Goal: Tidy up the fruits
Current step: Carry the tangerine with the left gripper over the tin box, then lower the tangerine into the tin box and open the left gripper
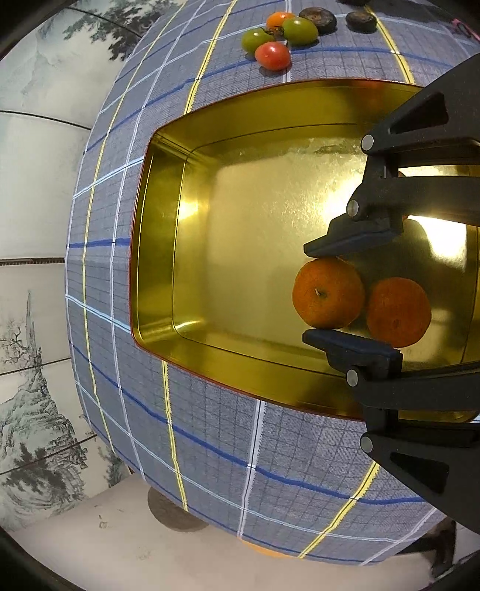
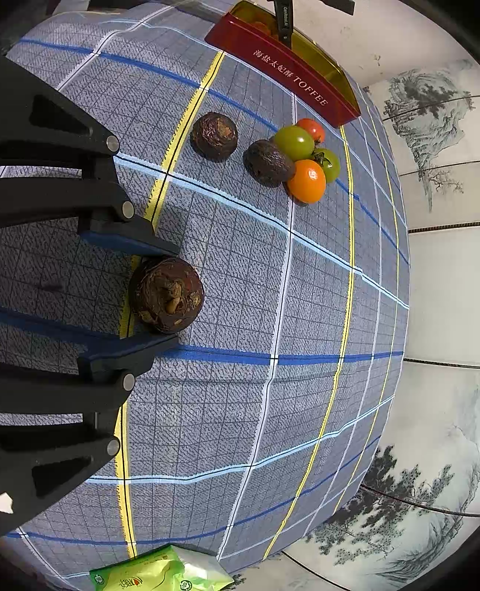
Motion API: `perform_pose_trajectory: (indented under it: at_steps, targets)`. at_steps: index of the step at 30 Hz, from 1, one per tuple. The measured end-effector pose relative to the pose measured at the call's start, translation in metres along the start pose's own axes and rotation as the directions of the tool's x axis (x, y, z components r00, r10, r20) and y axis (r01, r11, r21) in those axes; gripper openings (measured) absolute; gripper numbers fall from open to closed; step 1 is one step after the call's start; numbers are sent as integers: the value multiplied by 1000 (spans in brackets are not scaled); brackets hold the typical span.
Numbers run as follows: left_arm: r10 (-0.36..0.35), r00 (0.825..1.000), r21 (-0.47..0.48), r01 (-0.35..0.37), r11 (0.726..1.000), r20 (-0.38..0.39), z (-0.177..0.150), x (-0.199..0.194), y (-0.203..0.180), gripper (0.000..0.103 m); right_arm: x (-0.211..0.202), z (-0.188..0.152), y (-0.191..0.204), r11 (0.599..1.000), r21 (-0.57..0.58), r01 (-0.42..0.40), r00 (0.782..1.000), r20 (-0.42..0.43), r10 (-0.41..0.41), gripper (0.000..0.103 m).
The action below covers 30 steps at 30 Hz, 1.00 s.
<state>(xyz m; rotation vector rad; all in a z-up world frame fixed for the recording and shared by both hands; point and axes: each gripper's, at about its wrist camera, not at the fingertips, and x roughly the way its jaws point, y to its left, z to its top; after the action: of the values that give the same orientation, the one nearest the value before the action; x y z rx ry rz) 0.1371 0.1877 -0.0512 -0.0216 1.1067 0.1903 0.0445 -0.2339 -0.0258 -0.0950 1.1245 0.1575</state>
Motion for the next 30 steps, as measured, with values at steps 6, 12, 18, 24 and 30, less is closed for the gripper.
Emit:
perform_pose_trajectory:
  at_steps: [6, 12, 18, 24, 30]
  targets:
    - [15, 1000, 26, -15, 1000, 7, 0, 2, -4, 41, 0, -1, 0, 1000, 1, 0, 1000, 0, 0, 39]
    - [18, 1000, 52, -18, 998, 12, -2, -1, -9, 41, 0, 1, 0, 1000, 1, 1, 1000, 0, -1, 39]
    - [26, 1000, 54, -27, 998, 15, -2, -1, -11, 42, 0, -1, -1, 1000, 2, 1, 1000, -1, -1, 39]
    - [31, 999, 57, -32, 998, 17, -3, -2, -13, 42, 0, 0, 0, 1000, 0, 2, 1000, -1, -2, 39]
    - [13, 1000, 55, -14, 998, 11, -4, -3, -13, 42, 0, 0, 0, 1000, 1, 2, 1000, -2, -2, 39]
